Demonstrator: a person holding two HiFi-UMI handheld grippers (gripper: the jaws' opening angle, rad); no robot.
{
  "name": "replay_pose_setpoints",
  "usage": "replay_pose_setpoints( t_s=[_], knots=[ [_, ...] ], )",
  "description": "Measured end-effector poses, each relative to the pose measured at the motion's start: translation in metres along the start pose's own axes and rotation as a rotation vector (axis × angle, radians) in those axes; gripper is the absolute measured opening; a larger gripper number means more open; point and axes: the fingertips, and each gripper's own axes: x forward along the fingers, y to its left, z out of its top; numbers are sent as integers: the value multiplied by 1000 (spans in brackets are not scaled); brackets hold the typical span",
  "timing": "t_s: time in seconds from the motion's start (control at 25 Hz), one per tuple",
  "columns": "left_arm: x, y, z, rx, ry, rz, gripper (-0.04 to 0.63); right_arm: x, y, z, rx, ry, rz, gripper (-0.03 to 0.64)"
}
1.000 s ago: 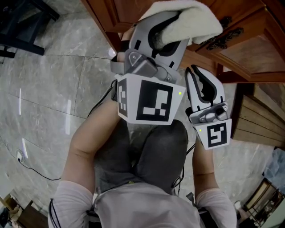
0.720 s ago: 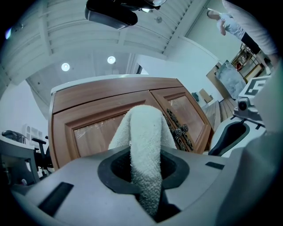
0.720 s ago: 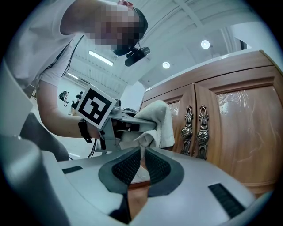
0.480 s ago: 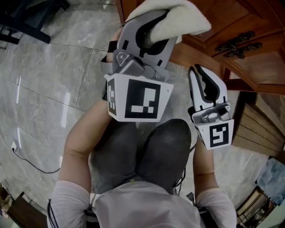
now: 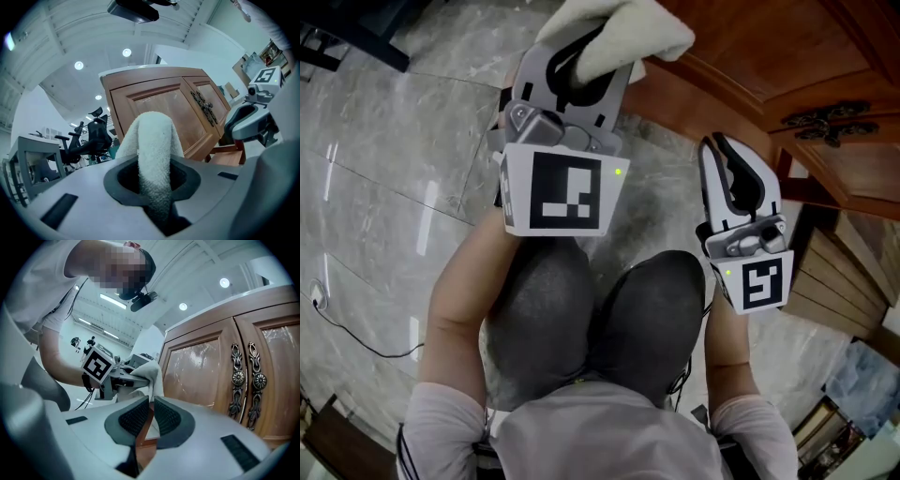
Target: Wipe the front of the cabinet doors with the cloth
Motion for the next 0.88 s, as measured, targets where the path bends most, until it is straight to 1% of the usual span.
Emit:
replay_pose_setpoints(
  t_s=[0.2,0.36,0.44,0.52,0.64,0.76,0.88],
  knots=[
    [2,6,-23,-46,23,20,92,0,2,-5,-15,31,3,58],
    [11,-5,-31,-42,51,-4,92,-10,-3,-8,-17,56,-13,58],
    [16,-17,-30,-35,52,-30,92,-16,-10,-10,-15,66,-28,58],
    [22,-27,-24,-29,31,-54,92,-19,-15,-11,-22,62,-42,58],
    [25,-32,-19,-30,5,-64,92,-17,-15,-11,-30,55,-37,58],
    [25,-38,-18,-51,9,-72,92,-20,-11,-14,-29,68,-31,58],
    [30,-52,-14,-52,9,-92,92,-27,-14,-18,-27,77,-35,58]
  ],
)
